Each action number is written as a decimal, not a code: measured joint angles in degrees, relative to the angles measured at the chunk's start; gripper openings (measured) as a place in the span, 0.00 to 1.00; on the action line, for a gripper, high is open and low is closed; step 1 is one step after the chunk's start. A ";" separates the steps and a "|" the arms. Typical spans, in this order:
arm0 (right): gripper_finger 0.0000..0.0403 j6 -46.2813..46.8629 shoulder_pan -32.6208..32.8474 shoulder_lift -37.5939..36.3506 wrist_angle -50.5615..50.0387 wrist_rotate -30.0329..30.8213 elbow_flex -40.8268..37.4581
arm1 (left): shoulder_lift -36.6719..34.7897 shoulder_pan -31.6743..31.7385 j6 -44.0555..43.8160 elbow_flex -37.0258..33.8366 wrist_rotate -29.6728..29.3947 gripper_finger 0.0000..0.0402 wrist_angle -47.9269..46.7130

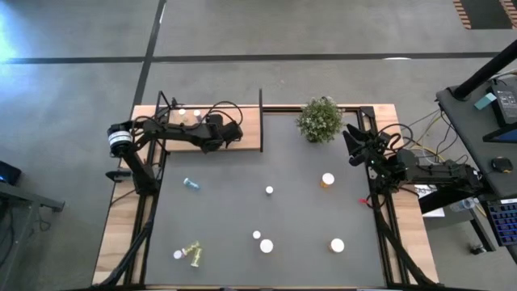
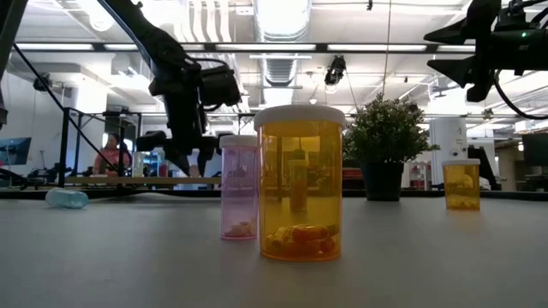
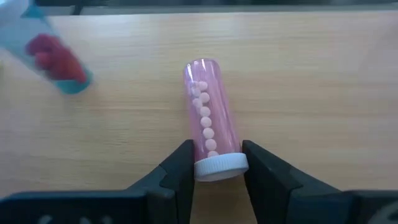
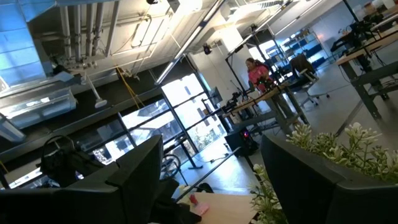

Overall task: Pick and place medicine bottles onto shelf by color
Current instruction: Put the top pink pill bottle on the shelf

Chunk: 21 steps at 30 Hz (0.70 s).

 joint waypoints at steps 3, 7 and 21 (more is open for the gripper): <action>0.65 -0.02 -0.02 0.01 -0.02 0.00 0.00 | -1.50 -0.02 1.68 0.93 1.02 0.25 -0.02; 0.65 -0.01 0.00 0.00 0.01 0.00 0.00 | -3.82 0.02 1.88 1.29 3.81 0.25 -0.44; 0.65 -0.01 -0.02 0.00 0.00 0.00 0.00 | -20.34 0.19 -2.22 1.34 44.06 0.24 -7.16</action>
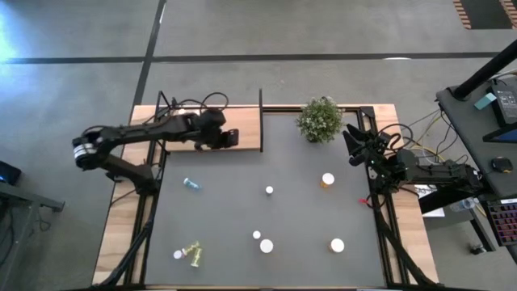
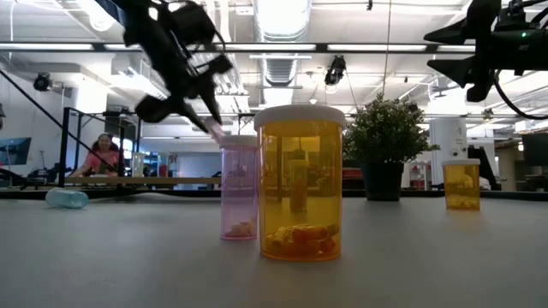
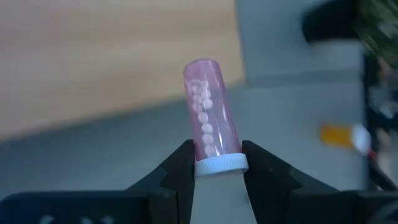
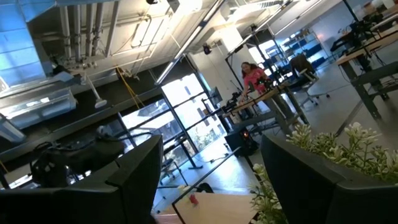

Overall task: Pick and place medicine bottles onto shelf by color
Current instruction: Put the top pink pill bottle on the shelf

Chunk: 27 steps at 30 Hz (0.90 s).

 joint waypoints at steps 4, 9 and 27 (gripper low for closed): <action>0.65 0.01 0.00 0.01 0.00 -0.01 0.00 | -4.52 -0.30 -2.05 0.02 8.71 0.26 -5.57; 0.65 0.02 0.02 0.02 0.00 -0.02 0.00 | -8.02 -0.76 -8.40 0.02 22.24 0.26 -13.11; 0.65 0.00 0.01 0.00 -0.02 0.00 0.00 | -0.31 -3.65 -11.20 -2.45 40.31 0.27 -25.29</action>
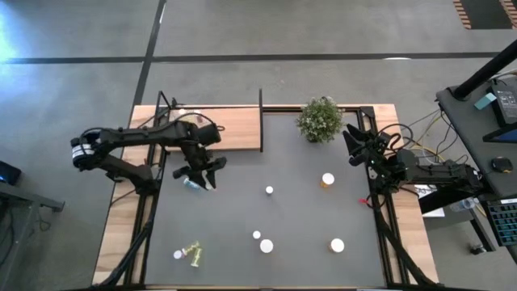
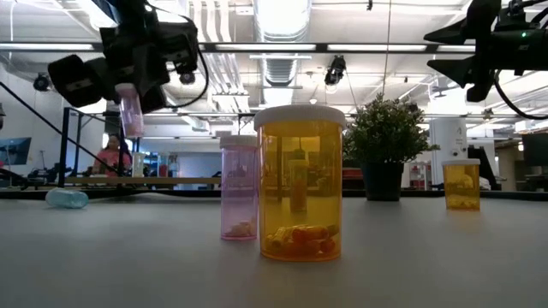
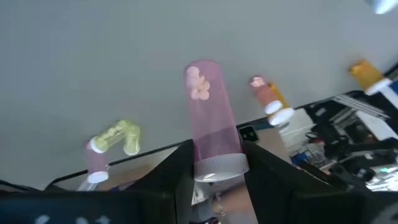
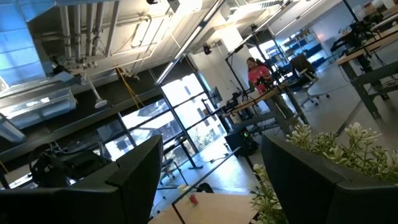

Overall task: Pick and place medicine bottles onto shelf by color
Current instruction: Put the top pink pill bottle on the shelf

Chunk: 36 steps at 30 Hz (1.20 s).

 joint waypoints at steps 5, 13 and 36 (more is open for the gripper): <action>0.65 0.02 0.00 0.00 0.00 0.00 0.00 | 4.93 -1.19 2.82 0.00 -0.03 0.27 0.00; 0.65 0.01 -0.01 0.01 0.01 -0.01 0.00 | 13.19 -3.03 6.15 0.27 -0.15 0.27 0.99; 0.65 0.00 0.00 0.00 0.01 0.00 0.00 | 21.00 -4.50 8.76 0.22 -3.28 0.31 4.12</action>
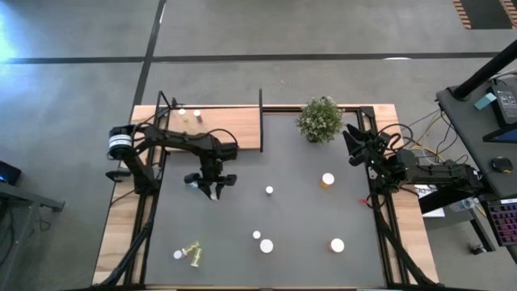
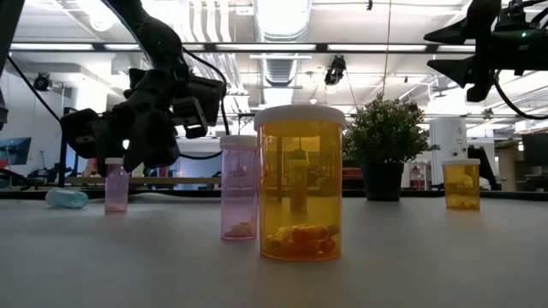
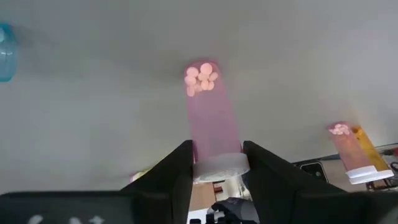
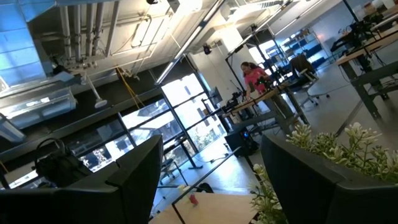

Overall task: Pick and place medicine bottles onto shelf by color
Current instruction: Put the top pink pill bottle on the shelf

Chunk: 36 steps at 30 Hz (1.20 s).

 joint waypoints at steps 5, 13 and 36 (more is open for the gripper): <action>0.65 0.00 0.00 0.02 0.01 -0.02 0.00 | -0.17 0.00 0.01 0.00 -0.16 0.41 0.65; 0.65 0.01 -0.01 0.00 0.01 0.00 0.00 | -4.88 0.00 -0.68 1.06 -2.45 0.45 -0.45; 0.65 0.00 -0.01 0.01 -0.01 -0.02 0.00 | -10.60 -12.35 -31.42 2.23 -25.88 0.46 -1.07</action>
